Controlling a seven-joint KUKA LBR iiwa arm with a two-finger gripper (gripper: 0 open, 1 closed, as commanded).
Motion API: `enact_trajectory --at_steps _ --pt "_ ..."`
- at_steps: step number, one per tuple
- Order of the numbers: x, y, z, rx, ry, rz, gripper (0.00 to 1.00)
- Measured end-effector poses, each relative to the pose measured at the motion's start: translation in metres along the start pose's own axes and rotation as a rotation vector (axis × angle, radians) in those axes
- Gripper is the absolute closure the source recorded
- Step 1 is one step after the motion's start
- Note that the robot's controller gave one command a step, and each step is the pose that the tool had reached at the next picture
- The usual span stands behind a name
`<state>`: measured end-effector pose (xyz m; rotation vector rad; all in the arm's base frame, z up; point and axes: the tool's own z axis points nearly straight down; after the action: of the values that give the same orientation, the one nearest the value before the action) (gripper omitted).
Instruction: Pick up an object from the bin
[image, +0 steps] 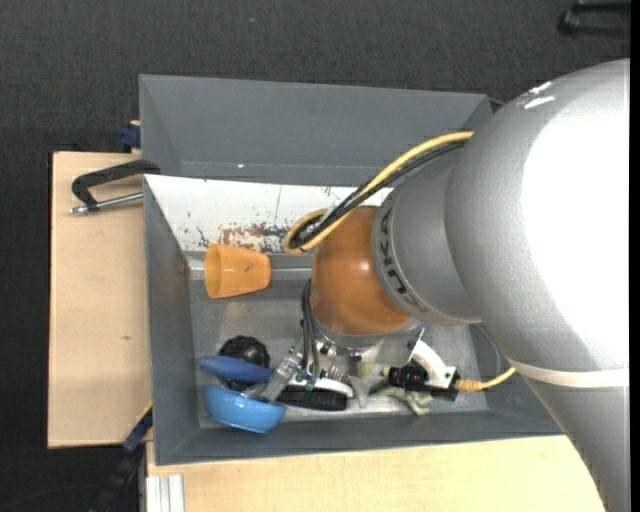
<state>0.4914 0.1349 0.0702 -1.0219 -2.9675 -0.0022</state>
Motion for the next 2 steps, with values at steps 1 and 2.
enact_trajectory --at_steps 1,2 --pt "0.0 0.0 0.0 0.001 0.0 0.001 1.0" --pt "0.0 0.001 -0.036 -0.005 -0.006 -0.001 1.0"
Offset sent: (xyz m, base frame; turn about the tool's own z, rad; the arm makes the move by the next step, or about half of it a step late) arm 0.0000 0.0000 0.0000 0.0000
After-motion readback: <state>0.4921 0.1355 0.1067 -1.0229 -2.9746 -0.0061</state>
